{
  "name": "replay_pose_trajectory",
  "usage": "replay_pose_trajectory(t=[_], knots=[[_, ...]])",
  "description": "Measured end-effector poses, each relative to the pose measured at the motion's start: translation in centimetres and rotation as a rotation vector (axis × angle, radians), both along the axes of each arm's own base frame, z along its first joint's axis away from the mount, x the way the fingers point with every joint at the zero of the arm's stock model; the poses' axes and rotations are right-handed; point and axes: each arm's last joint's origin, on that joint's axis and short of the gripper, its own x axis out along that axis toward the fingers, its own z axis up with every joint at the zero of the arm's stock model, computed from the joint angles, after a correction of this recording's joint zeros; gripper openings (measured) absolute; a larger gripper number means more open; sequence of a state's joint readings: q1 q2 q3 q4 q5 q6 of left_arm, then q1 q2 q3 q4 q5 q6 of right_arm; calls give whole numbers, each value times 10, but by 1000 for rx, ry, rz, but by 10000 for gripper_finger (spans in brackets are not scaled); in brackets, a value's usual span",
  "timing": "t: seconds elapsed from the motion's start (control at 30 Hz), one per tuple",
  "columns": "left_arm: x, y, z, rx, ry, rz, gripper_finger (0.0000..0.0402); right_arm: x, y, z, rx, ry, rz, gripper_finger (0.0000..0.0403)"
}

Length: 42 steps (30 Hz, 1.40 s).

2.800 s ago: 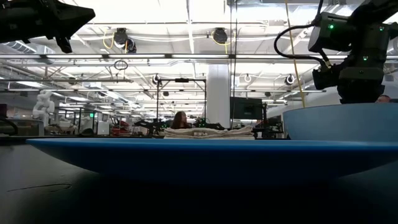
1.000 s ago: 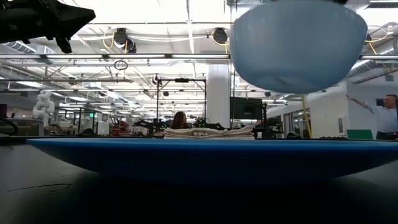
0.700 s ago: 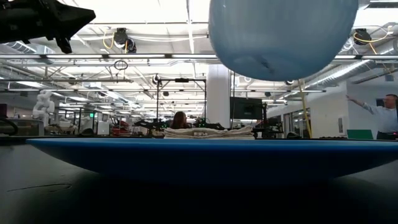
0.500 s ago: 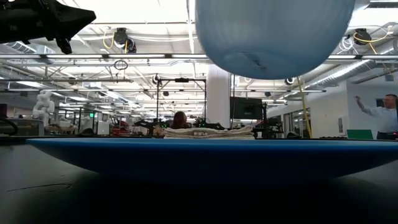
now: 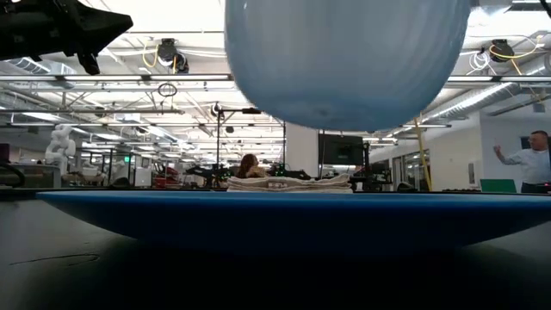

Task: Set table place
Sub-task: Put the blue bowl into the center of the blue plate

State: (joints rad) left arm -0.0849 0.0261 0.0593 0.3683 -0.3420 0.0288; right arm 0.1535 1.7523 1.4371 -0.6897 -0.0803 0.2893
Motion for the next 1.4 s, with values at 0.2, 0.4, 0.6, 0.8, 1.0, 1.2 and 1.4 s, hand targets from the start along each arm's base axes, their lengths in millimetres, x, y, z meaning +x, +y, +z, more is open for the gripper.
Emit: replay_pose_trajectory(t=[0.2, 0.4, 0.6, 0.8, 1.0, 1.2, 1.4], knots=[[0, 0, 0, 1, 1, 0, 31, 13, 2, -14, -2, -7, 14, 0], [0, 0, 0, 1, 2, 0, 31, 18, 10, -22, 1, -22, 32, 0], [0, 0, 0, 1, 3, 0, 31, 20, 25, -19, 9, -79, 68, 0], [0, 0, 0, 1, 5, 0, 31, 19, 34, -18, -3, -98, 83, 0], [0, 0, -1, 1, 6, 0, 31, 20, 31, -19, -37, -99, 55, 0], [0, 0, -1, 1, 7, 0, 31, 26, 30, -40, -42, -34, 35, 0], [0, 0, -1, 2, 14, 0, 31, 29, 25, -53, -40, 5, 13, 0]])
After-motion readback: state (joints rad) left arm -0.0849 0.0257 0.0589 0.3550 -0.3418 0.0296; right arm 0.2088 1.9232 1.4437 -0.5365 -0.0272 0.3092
